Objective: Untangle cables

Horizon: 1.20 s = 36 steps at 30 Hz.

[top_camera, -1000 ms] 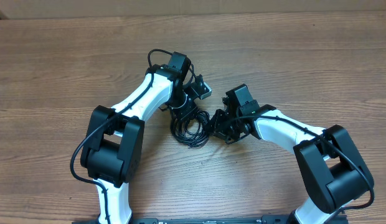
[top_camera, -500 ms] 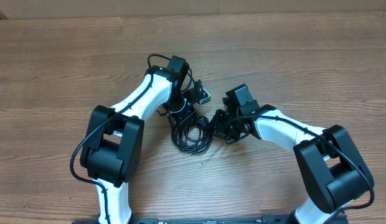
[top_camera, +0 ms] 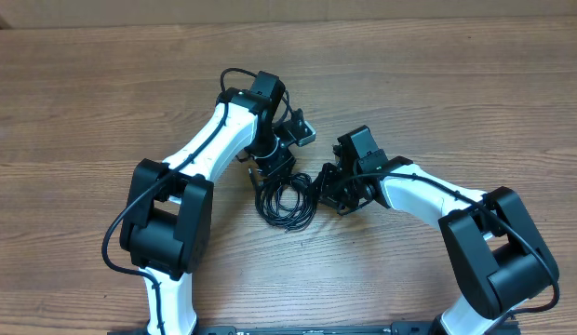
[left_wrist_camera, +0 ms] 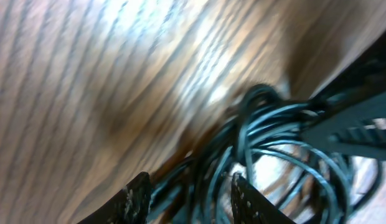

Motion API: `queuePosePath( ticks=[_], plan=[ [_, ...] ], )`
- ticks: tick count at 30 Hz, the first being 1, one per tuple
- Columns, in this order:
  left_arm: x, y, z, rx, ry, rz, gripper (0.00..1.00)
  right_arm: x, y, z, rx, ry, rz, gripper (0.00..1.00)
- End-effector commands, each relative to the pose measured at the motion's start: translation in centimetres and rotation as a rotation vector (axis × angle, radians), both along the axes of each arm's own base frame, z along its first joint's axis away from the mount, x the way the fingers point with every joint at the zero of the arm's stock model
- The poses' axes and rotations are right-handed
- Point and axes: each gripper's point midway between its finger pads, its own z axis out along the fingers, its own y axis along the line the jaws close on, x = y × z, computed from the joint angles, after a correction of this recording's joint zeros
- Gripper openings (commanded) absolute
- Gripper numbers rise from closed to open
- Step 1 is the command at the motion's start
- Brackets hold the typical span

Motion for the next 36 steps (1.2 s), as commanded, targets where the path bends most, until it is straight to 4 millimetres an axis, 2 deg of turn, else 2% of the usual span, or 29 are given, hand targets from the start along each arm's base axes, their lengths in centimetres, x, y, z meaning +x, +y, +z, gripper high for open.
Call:
queuePosePath(
  ticks=[1,8,14,20,27,32,36],
  plan=[
    [0.3,0.5,0.5,0.031,-0.038,0.012,0.46,-0.3,-0.1,-0.6,-0.016,0.008,0.001,0.21],
    [-1.3,-1.5,0.8,-0.060,0.026,-0.020,0.45,-0.3,-0.1,-0.6,-0.016,0.008,0.001,0.21],
    [-2.8,-2.5,0.7,-0.050,0.044,-0.095,0.43,-0.3,-0.1,-0.6,-0.016,0.008,0.001,0.21],
    [-1.2,-1.0,0.1,0.085,-0.041,-0.065,0.43,-0.3,-0.1,-0.6,-0.016,0.009,0.001,0.21],
    [1.0,0.3,0.2,0.071,-0.068,0.097,0.50,-0.3,-0.2,-0.6,-0.020,0.007,0.000,0.22],
    [1.2,1.3,0.2,0.076,-0.059,0.123,0.50,-0.2,-0.2,-0.6,-0.022,0.005,-0.001,0.22],
    [0.7,1.2,0.1,0.076,-0.039,0.119,0.50,-0.2,-0.2,-0.6,-0.022,0.006,-0.001,0.21]
  ],
)
